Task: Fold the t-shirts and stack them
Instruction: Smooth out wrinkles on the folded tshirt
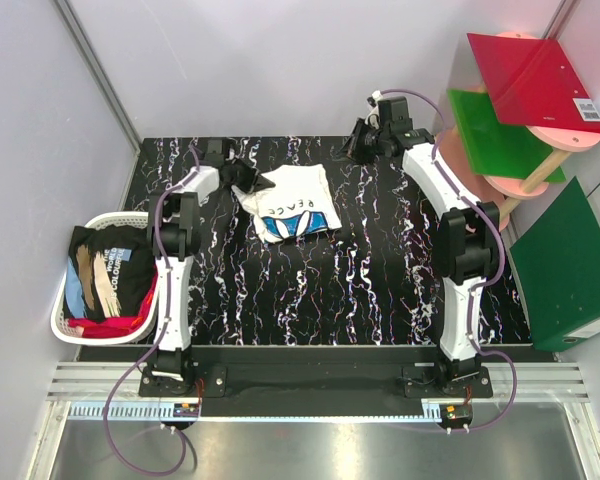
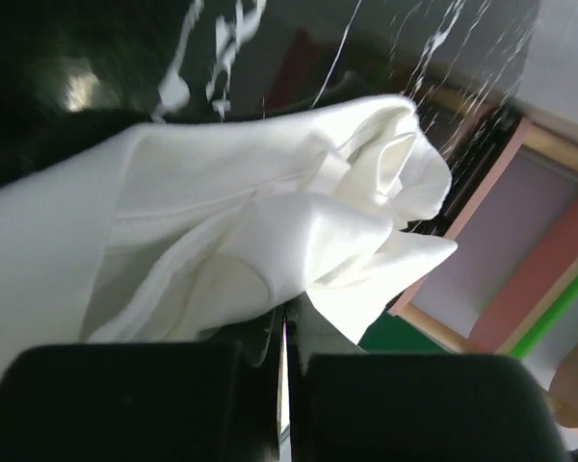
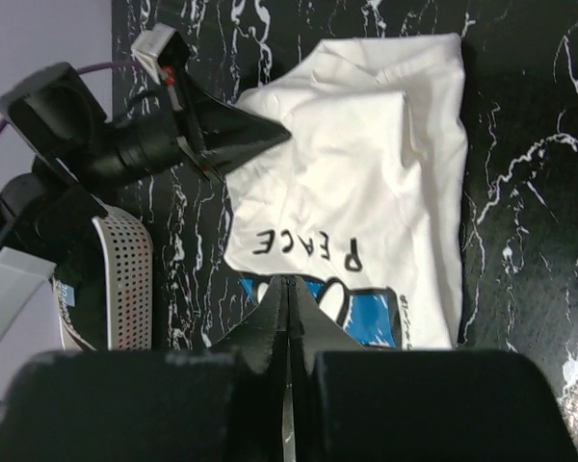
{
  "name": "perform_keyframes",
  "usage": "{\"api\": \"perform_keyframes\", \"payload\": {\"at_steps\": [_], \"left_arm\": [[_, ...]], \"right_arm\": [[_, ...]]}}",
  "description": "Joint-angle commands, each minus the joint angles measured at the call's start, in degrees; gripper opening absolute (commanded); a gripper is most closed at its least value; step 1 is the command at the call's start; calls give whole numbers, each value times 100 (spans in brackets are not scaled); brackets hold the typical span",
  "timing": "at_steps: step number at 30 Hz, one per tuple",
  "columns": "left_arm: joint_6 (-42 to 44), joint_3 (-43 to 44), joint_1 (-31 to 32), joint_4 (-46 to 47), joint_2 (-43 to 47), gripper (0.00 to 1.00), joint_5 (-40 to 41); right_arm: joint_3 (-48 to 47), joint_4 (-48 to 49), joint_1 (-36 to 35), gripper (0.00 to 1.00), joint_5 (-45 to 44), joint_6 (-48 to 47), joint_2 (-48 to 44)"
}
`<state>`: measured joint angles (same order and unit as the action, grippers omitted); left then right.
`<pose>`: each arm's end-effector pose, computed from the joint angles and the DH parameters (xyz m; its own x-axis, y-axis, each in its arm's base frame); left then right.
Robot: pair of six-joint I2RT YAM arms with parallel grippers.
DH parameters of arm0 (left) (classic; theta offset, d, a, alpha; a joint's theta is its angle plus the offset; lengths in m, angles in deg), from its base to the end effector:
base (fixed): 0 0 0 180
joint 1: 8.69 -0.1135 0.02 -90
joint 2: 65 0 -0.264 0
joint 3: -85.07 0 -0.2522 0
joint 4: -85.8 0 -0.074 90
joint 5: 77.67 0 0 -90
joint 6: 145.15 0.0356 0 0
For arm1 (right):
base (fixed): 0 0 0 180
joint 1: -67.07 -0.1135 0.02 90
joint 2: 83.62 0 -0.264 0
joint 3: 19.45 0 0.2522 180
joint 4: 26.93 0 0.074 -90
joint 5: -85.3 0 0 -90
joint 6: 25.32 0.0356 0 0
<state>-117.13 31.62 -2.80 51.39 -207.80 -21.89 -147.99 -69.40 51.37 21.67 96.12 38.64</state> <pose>0.5331 -0.0751 0.1225 -0.7494 -0.6565 0.0862 -0.4727 0.4393 -0.7639 0.4742 0.1497 0.3018 -0.7914 0.2630 -0.5518 -0.2048 0.7365 0.6447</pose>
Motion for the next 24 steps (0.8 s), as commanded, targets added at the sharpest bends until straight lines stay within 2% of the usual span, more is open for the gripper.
{"api": "perform_keyframes", "payload": {"at_steps": [1,3,7,10,13,20,24], "left_arm": [[-112,225,-159,920,384,0,-575],[-289,243,-97,1352,586,0,-944],[-166,16,236,1361,1122,0,-1245],[-341,-642,509,1624,1439,0,-1482],[-806,-1513,808,2423,1685,0,-1833],[-816,-3242,1090,2662,2177,0,-2019],[-641,-3764,1002,2715,2607,0,-1966]], "right_arm": [[298,-196,6,1,-124,-358,-404],[430,-179,6,1,-62,-297,-422],[562,-179,6,0,-18,-270,-422],[606,-179,6,0,0,-253,-396],[632,-179,6,0,17,-235,-387],[773,-170,15,0,236,-147,-317],[791,-161,6,0,491,-59,-177]]}}
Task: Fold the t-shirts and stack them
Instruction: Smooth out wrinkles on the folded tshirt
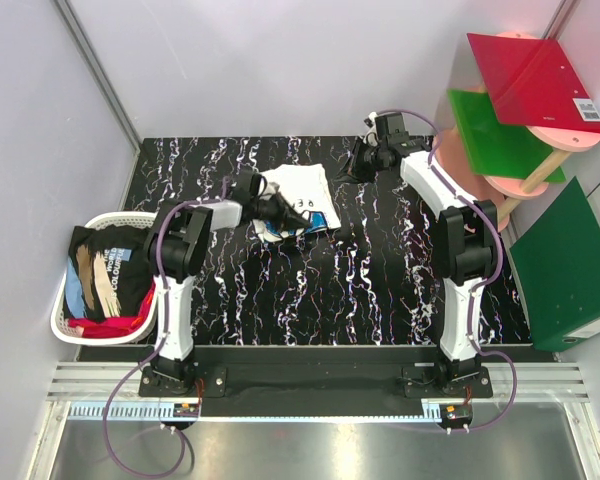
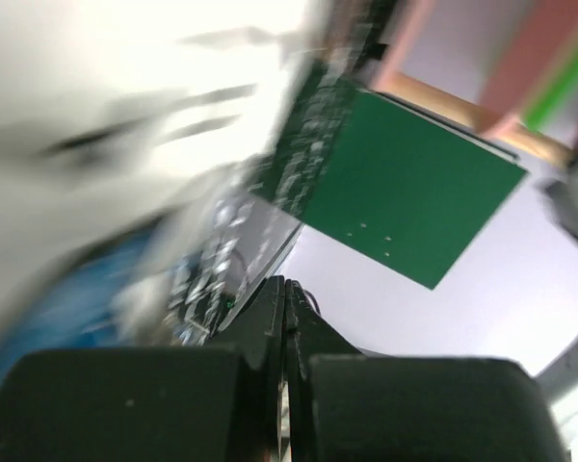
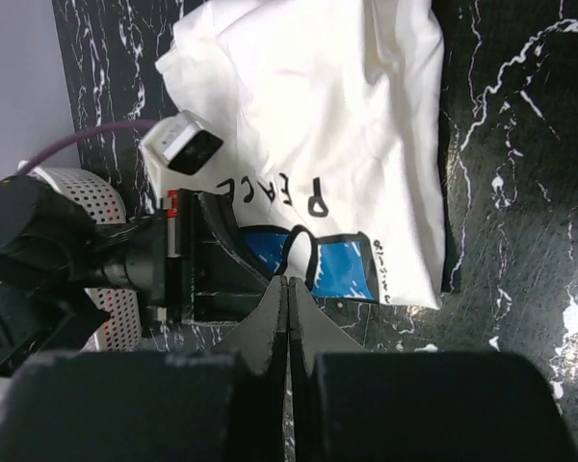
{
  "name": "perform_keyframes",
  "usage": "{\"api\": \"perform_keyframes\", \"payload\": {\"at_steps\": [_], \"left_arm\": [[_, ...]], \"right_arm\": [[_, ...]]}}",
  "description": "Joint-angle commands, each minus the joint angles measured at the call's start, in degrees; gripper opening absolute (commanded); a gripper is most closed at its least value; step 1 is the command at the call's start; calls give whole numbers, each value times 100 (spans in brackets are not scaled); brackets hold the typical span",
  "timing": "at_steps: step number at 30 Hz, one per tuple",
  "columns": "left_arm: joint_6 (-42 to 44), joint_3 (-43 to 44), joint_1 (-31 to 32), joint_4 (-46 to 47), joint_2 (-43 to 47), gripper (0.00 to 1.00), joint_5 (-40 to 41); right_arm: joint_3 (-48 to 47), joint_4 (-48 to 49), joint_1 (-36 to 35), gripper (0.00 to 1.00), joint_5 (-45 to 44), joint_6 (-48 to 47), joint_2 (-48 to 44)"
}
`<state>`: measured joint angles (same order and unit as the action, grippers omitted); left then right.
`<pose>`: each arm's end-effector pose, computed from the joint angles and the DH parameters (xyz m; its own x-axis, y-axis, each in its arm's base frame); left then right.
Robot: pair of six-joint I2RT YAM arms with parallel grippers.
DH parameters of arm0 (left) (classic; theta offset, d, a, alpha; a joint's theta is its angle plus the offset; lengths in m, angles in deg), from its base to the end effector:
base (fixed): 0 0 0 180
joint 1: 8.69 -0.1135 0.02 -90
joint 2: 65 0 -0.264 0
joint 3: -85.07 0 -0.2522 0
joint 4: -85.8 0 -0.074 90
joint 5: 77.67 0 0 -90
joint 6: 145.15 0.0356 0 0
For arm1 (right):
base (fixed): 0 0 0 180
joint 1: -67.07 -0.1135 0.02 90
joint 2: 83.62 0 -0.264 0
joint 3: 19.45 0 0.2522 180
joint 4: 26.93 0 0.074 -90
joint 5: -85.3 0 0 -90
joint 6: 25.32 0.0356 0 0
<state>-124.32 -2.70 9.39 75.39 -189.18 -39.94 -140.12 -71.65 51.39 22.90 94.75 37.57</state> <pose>0.4220 -0.1674 0.1339 -0.9245 -0.2998 0.2353 -0.3336 0.3378 -0.8801 0.4608 0.1465 0.2621 -0.8690 0.2173 -0.4445 -0.1365 0.7582 0.6375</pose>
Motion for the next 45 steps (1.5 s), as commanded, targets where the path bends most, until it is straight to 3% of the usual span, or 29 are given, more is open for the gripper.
{"api": "perform_keyframes", "payload": {"at_steps": [1,3,4,5,6,9,12,14,18,21,26,27,31,33,35,36,37,38,40,45], "left_arm": [[244,-377,-235,263,938,0,-161],[490,-316,-262,26,1210,0,-169],[936,-159,-262,-471,1299,6,-152],[1192,-70,-262,-781,1396,20,-47],[1465,18,-270,-1123,1614,63,58],[3034,404,-306,-3077,2010,98,856],[3977,730,-350,-4452,2283,99,2516],[4165,713,-446,-4825,2311,99,3377],[4280,388,-587,-5231,2109,96,3671],[4280,63,-587,-5057,2056,88,3865],[4245,-78,-587,-4660,1845,54,3664],[4227,-26,-587,-4581,1784,42,3619],[4201,220,-587,-4537,1643,20,3680],[4157,343,-578,-4545,1599,17,3663],[4139,405,-587,-4537,1555,22,3671],[4148,457,-578,-4537,1511,30,3680],[4157,484,-578,-4545,1476,54,3680],[4174,510,-578,-4537,1441,65,3672],[4201,581,-578,-4519,1335,79,3663],[4236,809,-561,-4414,1019,76,3549]], "right_arm": [[-14,73,4,0,430,87,-25],[-110,73,4,0,659,148,124],[-154,73,-14,0,729,166,168],[-233,73,-31,0,817,158,203],[-268,46,-49,0,835,158,238],[-374,29,-119,3,870,140,309],[-488,-50,-198,3,993,149,475],[-584,-120,-338,3,994,114,616],[-1338,-585,-672,1,1063,-70,1256],[-2568,-1218,-866,0,1090,-132,2039],[-3924,-1518,-893,0,1257,228,2962],[-4003,-1527,-893,0,1257,306,3024],[-4162,-1518,-893,0,1380,482,3200],[-4136,-1509,-901,0,1415,509,3253],[-4057,-1510,-901,0,1380,501,3288],[-4022,-1509,-901,0,1380,500,3289],[-3978,-1518,-901,0,1372,500,3297],[-3978,-1518,-901,0,1363,509,3297],[-3978,-1518,-901,0,1354,500,3315],[-3986,-1501,-893,0,1345,518,3341]]}}
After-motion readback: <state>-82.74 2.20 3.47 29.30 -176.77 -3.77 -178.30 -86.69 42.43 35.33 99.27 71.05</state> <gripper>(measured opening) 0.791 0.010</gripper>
